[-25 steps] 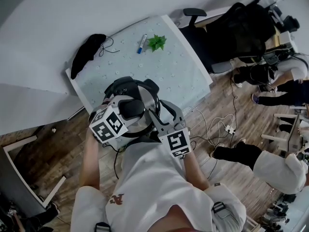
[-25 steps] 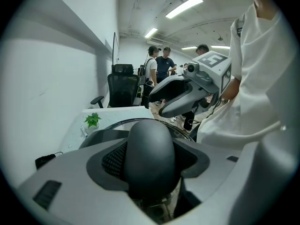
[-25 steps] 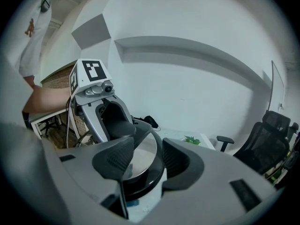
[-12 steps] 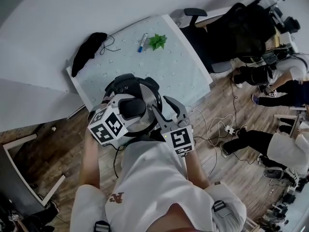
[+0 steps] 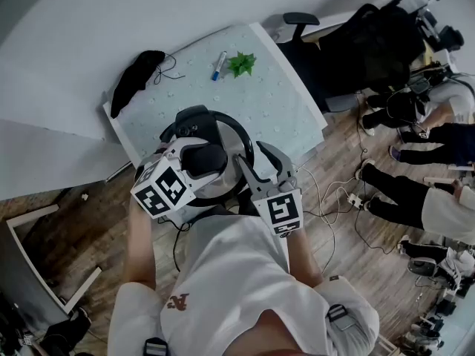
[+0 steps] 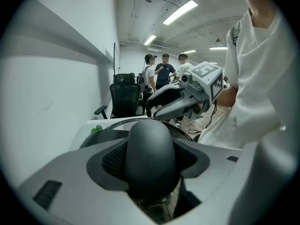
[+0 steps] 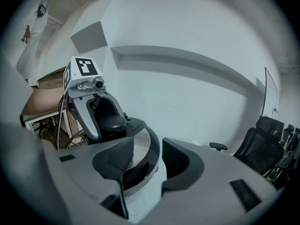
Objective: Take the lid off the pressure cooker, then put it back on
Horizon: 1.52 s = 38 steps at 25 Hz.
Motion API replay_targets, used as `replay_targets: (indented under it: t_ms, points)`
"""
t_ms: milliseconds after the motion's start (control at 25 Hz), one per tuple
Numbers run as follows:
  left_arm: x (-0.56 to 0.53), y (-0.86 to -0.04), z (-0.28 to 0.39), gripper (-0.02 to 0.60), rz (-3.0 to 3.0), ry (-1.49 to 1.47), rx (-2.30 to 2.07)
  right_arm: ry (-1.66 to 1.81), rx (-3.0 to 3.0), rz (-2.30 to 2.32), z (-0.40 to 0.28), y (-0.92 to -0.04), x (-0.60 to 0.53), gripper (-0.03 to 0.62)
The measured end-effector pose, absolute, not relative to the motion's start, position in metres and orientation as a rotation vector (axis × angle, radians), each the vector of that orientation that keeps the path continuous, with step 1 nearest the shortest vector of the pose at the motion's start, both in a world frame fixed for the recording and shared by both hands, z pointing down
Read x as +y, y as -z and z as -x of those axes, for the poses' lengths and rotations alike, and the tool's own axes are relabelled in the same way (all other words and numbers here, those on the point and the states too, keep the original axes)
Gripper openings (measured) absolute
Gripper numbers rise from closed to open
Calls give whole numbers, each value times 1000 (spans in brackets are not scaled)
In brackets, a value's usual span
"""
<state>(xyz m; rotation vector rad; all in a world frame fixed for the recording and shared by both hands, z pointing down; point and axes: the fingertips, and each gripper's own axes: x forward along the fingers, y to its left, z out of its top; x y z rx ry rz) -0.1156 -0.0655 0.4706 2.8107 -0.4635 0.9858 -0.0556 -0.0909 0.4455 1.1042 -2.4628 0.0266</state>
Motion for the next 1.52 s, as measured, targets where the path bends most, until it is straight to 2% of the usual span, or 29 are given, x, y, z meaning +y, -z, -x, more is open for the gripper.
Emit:
replay_targets:
  t_ms: [880, 1520]
  points:
    - [-151, -463, 13, 275, -2739, -968, -665, -46, -2518, -1125, -57, -439, -153, 187]
    - [-206, -484, -72, 275, -2706, -955, -614, -139, -2452, -1235, -138, -460, -194, 179]
